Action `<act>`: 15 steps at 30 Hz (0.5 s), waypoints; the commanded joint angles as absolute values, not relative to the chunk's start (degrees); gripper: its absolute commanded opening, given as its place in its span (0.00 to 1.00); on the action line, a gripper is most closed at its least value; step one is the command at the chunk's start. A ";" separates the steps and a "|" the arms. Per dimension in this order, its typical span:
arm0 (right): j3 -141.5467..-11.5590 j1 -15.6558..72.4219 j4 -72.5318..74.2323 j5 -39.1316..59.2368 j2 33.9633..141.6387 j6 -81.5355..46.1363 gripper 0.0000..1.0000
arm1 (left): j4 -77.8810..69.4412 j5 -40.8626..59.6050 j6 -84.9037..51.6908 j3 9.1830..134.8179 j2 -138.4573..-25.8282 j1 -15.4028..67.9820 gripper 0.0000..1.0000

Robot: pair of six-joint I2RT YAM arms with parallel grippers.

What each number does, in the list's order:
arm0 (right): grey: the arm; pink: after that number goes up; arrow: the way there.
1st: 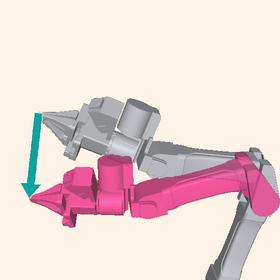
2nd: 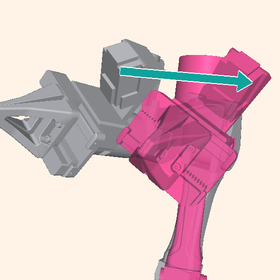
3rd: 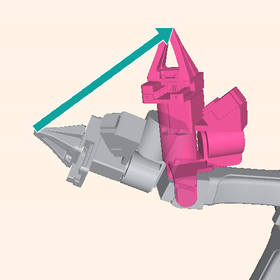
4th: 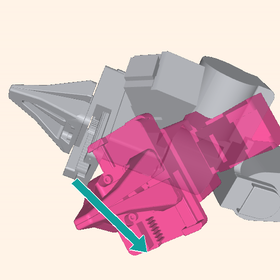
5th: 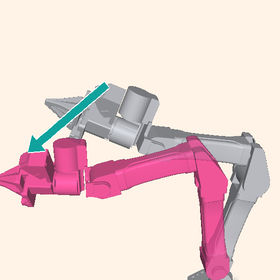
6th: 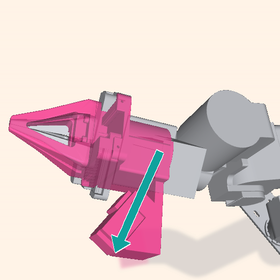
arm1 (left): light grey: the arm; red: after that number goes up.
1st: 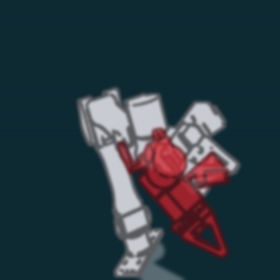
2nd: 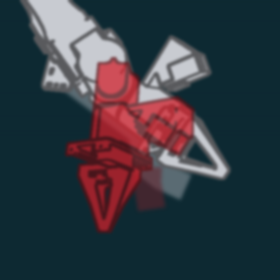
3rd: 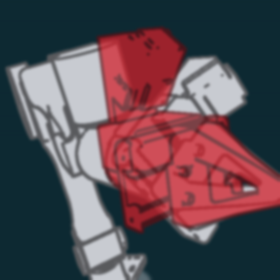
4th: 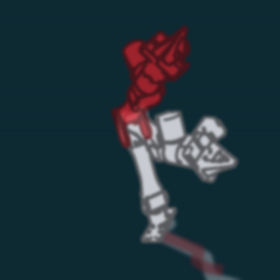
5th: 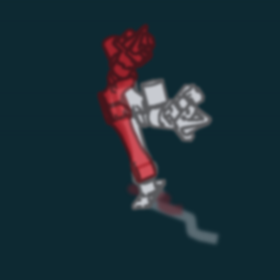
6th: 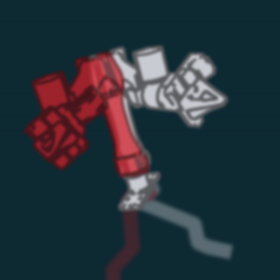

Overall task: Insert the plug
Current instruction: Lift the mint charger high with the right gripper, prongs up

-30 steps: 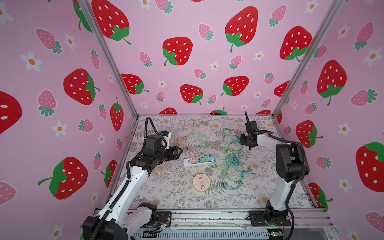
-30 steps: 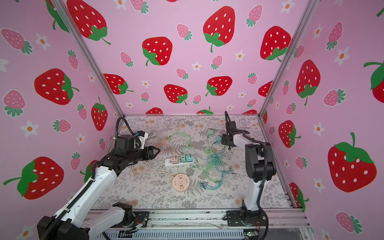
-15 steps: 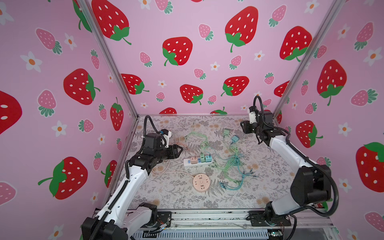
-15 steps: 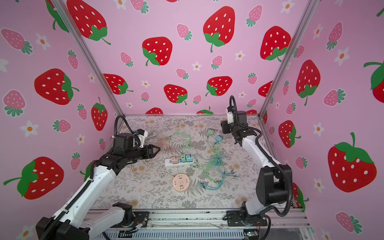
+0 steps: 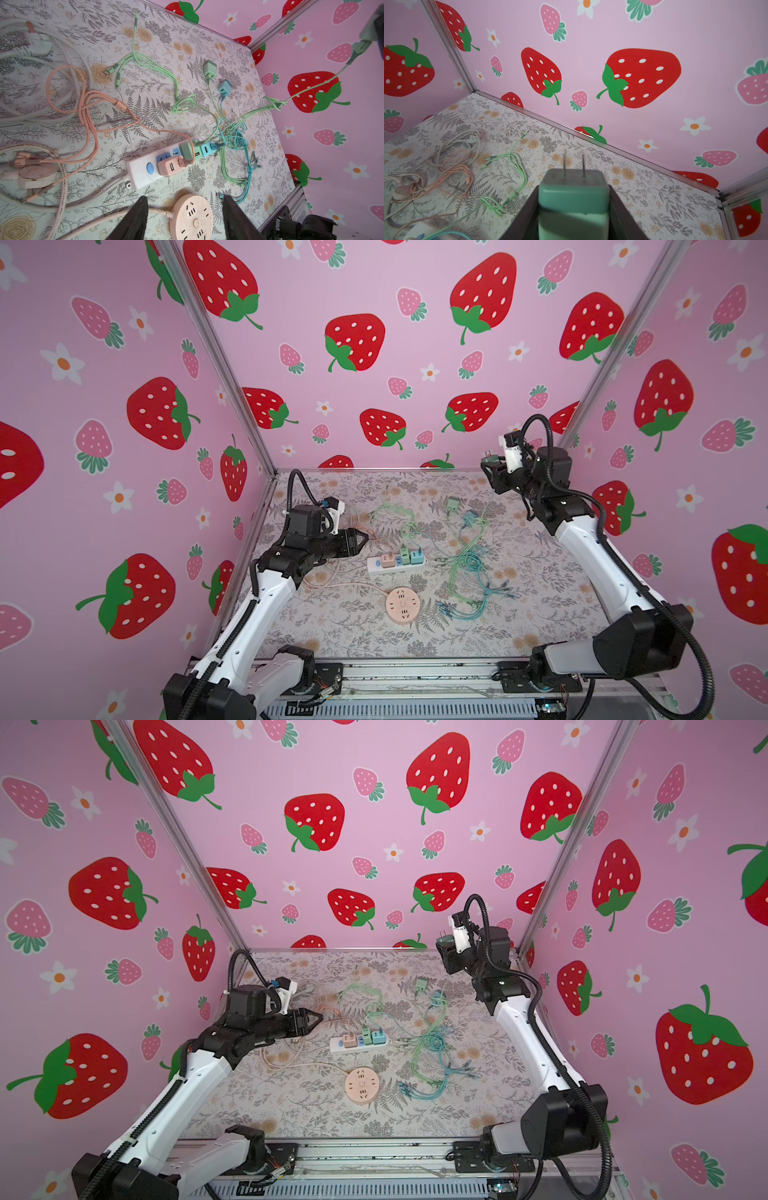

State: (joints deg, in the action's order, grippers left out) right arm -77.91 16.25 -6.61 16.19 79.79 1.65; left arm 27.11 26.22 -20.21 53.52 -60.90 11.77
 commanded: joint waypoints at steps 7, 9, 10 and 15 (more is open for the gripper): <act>-85.20 16.82 -3.86 22.90 73.58 6.36 0.24 | 26.54 28.12 -20.57 55.81 -60.36 11.59 0.60; -86.81 16.79 -4.41 24.57 73.14 6.94 0.23 | 26.29 28.35 -20.86 55.81 -60.36 11.52 0.60; -87.62 16.85 -4.76 25.62 72.97 7.22 0.22 | 26.07 28.54 -20.97 55.86 -60.33 11.57 0.60; -88.68 17.09 -4.46 29.24 71.60 7.62 0.22 | 25.31 29.18 -21.58 55.91 -60.62 11.56 0.60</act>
State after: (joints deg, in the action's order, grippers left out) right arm -87.20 16.62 -5.93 25.39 72.90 5.69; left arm 26.79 27.70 -21.21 53.52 -60.90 11.77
